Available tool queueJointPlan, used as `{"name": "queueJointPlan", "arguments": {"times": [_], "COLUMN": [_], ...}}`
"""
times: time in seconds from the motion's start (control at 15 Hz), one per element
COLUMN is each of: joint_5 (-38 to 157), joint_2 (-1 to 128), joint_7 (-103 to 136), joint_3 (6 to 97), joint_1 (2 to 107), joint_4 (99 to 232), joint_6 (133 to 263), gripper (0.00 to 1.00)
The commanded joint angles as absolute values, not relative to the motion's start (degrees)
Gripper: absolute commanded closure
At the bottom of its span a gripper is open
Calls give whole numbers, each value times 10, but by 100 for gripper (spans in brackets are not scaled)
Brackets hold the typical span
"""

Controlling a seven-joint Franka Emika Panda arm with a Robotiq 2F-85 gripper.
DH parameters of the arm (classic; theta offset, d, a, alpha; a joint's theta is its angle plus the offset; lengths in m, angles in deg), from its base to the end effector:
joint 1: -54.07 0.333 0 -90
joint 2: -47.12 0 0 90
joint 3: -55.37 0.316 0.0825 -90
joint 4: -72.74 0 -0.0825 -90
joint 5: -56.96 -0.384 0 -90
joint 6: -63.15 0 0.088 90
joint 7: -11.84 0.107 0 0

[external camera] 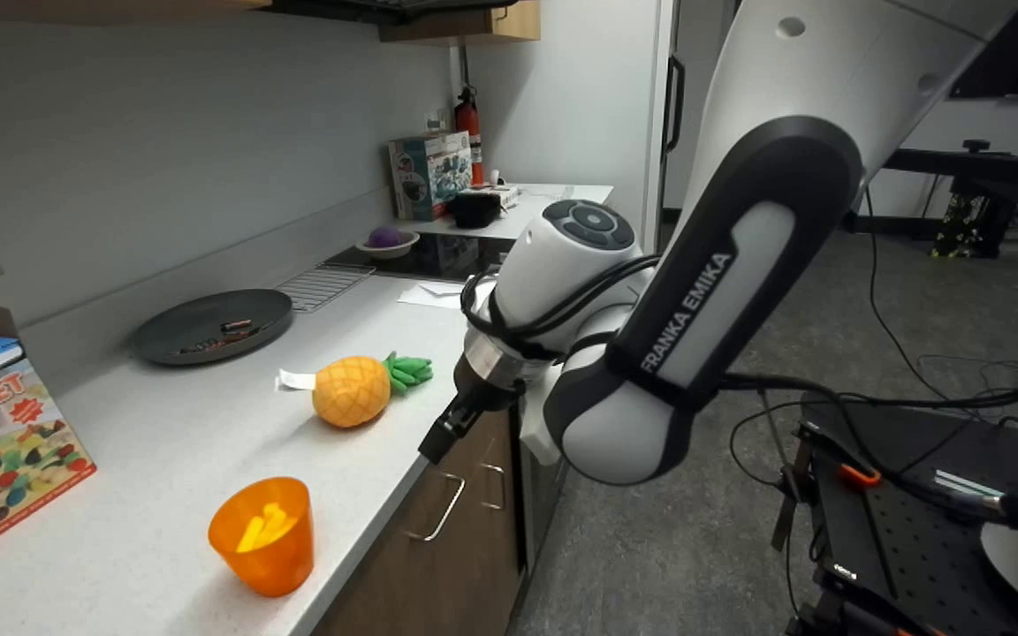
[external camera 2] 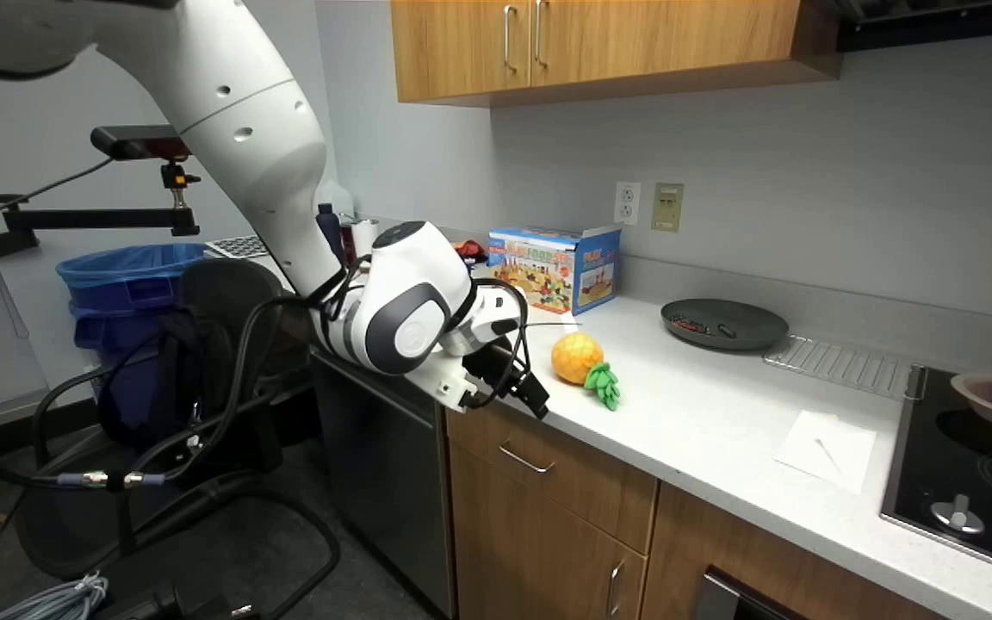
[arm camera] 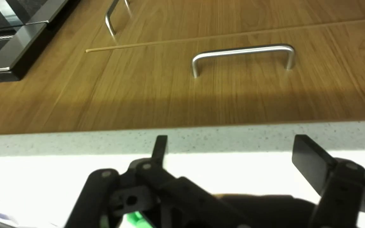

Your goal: Close the drawer

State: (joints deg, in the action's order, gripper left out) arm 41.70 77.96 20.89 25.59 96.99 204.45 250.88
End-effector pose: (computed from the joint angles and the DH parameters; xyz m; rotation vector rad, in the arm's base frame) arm 0.5519 0.1020 0.2047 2.9248 -0.1068 0.8465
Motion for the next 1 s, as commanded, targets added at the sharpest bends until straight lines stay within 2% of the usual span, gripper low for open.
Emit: {"name": "queueJointPlan", "arguments": {"times": [0.0,0.4,0.47,0.93], "joint_5": [422,406,415,412], "joint_2": [700,641,675,657], "joint_7": [192,205,207,207], "joint_3": [205,106,139,116], "joint_1": [1021,1136,1095,1123], "joint_4": [2108,2181,2147,2171], "joint_6": [2491,2508,2505,2506], "gripper": [0,0,0,0]}}
